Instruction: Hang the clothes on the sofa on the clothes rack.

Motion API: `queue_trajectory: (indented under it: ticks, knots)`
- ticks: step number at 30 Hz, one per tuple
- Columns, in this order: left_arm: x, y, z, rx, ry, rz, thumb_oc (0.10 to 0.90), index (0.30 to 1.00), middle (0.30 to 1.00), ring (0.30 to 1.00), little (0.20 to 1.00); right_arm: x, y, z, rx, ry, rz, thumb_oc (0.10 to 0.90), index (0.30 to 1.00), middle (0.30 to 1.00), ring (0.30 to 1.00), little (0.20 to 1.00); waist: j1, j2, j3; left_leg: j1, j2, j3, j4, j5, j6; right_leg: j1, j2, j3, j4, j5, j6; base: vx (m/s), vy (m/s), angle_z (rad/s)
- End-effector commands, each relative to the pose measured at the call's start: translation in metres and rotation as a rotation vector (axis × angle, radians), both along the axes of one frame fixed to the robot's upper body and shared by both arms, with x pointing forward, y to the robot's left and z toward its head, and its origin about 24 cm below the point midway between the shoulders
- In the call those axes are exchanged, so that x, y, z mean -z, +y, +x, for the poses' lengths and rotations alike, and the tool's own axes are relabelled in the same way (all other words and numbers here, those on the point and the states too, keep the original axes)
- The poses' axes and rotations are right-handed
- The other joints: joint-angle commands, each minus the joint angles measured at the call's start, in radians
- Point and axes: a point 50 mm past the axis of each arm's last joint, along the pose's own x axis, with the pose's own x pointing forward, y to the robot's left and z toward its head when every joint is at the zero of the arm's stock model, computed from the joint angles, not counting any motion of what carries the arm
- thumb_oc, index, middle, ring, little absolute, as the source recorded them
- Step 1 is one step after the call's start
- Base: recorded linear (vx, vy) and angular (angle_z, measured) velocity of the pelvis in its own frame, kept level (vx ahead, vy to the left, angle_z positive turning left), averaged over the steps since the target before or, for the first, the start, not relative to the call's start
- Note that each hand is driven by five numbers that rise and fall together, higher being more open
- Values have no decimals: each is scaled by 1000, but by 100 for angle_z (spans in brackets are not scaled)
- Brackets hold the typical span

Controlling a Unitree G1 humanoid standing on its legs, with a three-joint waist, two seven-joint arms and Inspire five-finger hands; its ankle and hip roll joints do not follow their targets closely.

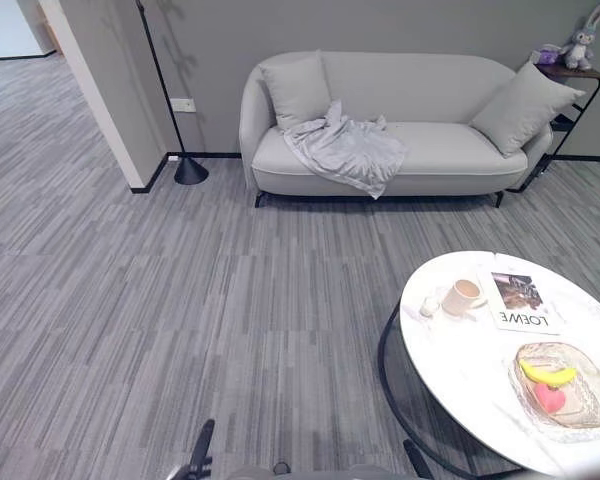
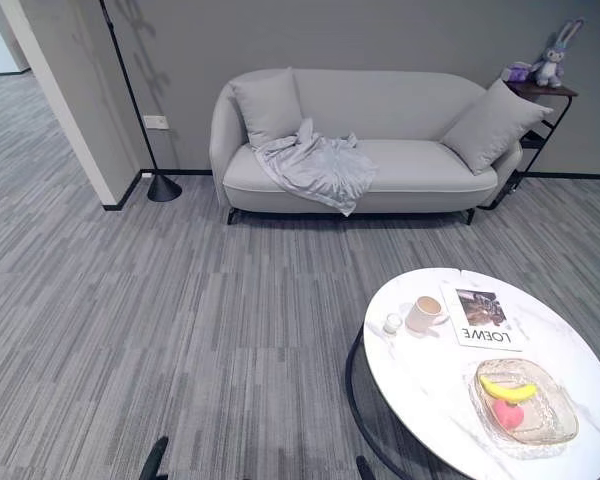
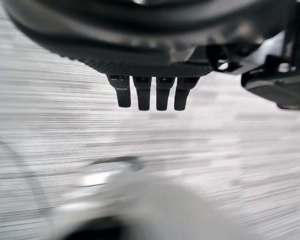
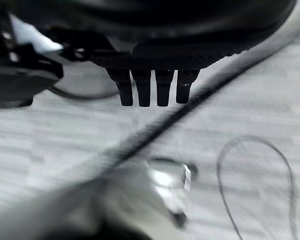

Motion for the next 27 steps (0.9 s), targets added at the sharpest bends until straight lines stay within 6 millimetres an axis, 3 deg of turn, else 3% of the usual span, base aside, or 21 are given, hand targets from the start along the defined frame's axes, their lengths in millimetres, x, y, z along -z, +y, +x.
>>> queue_trajectory:
  ticks: [1,14,20,21,23,24,25,27]
  knots:
    - [-15,-7,52,71,-180,9,800,900,900,900,900,-17,-5,56,-45,-188,-28,800,900,900,900,900,-5,-30,70,83,-4,-140,-100,-85,-9,201,-14,26,-399,227,60,0,0,0]
    - [-18,-10,62,-46,-222,-50,800,900,900,900,900,-16,0,58,-13,-206,9,800,900,900,900,900,-10,-36,67,96,12,-137,-100,-94,-20,216,-11,11,-399,219,55,22,-36,2]
    - [-23,-9,73,-51,-256,-60,800,900,900,900,900,-21,0,69,12,-249,15,800,900,900,900,900,-11,-50,94,83,31,-133,-71,-97,-31,214,-11,5,-398,213,48,41,-71,-3]
    - [-25,-9,78,-56,-267,-56,800,900,900,900,900,-24,-1,75,55,-285,31,800,900,900,900,900,-17,-60,117,20,32,-113,61,-138,-50,204,-22,1,-375,200,41,14,-73,4]
    - [-25,-10,78,-76,-276,-70,800,900,900,900,900,-25,-4,77,63,-291,29,800,900,900,900,900,-12,-60,138,-34,26,-92,191,-166,-52,204,-31,5,-355,178,35,59,-77,1]
    - [-26,-10,78,-90,-282,-74,800,900,900,900,900,-26,-5,78,63,-296,27,800,900,900,900,900,-4,-62,154,-93,23,-89,294,-150,-47,206,-36,13,-341,169,27,51,-43,-9]
    - [-26,-10,78,-90,-282,-74,800,900,900,900,900,-26,-5,79,63,-296,27,800,900,900,900,900,-5,-59,152,-102,25,-90,305,-155,-47,202,-34,12,-340,169,27,56,-55,-11]
    - [-26,-11,78,-110,-286,-84,800,900,900,900,900,-32,-9,87,65,-332,16,800,900,900,900,900,16,-53,184,-227,-3,-111,522,-110,-25,207,-26,32,-320,151,14,86,-54,-19]
